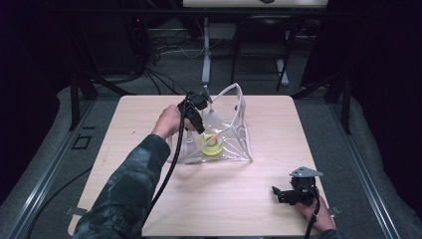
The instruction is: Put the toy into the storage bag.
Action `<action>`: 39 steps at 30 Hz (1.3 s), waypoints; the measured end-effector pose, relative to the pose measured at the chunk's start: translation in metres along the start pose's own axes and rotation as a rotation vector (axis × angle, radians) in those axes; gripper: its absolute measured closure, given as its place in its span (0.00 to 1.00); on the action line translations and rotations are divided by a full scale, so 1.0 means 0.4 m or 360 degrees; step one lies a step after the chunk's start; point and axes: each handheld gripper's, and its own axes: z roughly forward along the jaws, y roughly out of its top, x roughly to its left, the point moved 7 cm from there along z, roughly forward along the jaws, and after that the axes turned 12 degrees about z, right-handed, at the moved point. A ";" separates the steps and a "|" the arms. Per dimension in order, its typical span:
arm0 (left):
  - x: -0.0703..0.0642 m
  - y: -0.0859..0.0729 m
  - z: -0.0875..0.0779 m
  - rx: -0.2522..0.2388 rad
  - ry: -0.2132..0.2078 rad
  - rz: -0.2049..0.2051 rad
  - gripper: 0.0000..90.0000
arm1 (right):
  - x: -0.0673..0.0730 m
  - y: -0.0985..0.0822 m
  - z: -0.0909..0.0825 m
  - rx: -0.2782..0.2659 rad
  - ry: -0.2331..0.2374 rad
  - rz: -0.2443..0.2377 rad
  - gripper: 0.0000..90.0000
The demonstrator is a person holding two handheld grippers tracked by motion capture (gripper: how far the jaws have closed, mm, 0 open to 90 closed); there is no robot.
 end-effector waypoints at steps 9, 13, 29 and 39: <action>-0.001 -0.004 0.004 -0.0038 0.0007 -0.0016 0.88 | -0.001 0.000 -0.001 0.0002 -0.0008 -0.0006 0.00; 0.006 -0.009 -0.022 -0.0088 0.0039 -0.0033 0.73 | 0.000 0.000 0.000 -0.0001 -0.0001 -0.0002 0.00; 0.039 -0.094 -0.187 -0.0286 0.0242 -0.0136 0.27 | 0.000 0.000 0.000 -0.0005 -0.0002 -0.0005 0.00; 0.056 -0.177 -0.271 -0.0299 0.0386 -0.0166 0.17 | 0.000 0.000 0.000 -0.0005 -0.0002 -0.0005 0.00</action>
